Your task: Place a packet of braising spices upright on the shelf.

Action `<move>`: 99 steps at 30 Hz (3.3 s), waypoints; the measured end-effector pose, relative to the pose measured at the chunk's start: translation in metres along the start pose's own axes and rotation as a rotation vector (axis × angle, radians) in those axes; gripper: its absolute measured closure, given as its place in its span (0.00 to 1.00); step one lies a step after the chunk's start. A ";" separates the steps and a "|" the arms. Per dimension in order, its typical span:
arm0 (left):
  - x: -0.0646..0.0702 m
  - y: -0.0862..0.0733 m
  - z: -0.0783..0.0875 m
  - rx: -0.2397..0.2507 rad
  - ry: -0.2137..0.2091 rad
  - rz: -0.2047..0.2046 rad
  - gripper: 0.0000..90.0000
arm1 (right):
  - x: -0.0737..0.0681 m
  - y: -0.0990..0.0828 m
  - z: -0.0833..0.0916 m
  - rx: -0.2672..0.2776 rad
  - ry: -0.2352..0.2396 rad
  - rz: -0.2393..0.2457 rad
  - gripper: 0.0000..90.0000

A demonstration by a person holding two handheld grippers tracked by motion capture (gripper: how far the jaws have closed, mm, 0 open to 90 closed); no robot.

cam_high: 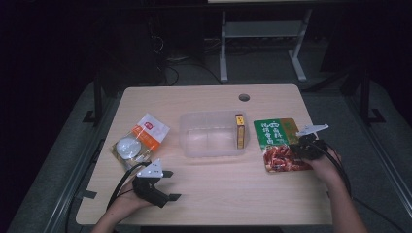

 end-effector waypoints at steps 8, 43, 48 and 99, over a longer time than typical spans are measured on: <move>0.001 -0.001 -0.001 -0.013 -0.006 -0.005 0.16 | -0.007 0.000 -0.004 -0.058 -0.026 0.060 1.00; 0.002 -0.001 -0.003 -0.020 -0.012 -0.016 0.16 | -0.099 -0.003 0.009 -0.096 0.252 0.307 1.00; 0.003 0.000 -0.002 -0.015 -0.013 -0.019 0.16 | -0.103 0.000 0.010 -0.072 0.266 0.320 1.00; 0.002 -0.001 -0.006 -0.029 -0.011 -0.016 0.16 | 0.016 0.051 -0.045 0.041 0.020 -0.025 1.00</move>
Point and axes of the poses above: each handheld gripper's, and its own axes: z roughly backward along the jaws, y roughly out of its top, x roughly to its right, the point moved 7 cm from there along -z, roughly forward along the jaws, and after that the axes turned 4 degrees about -x, right-handed, at the moved point
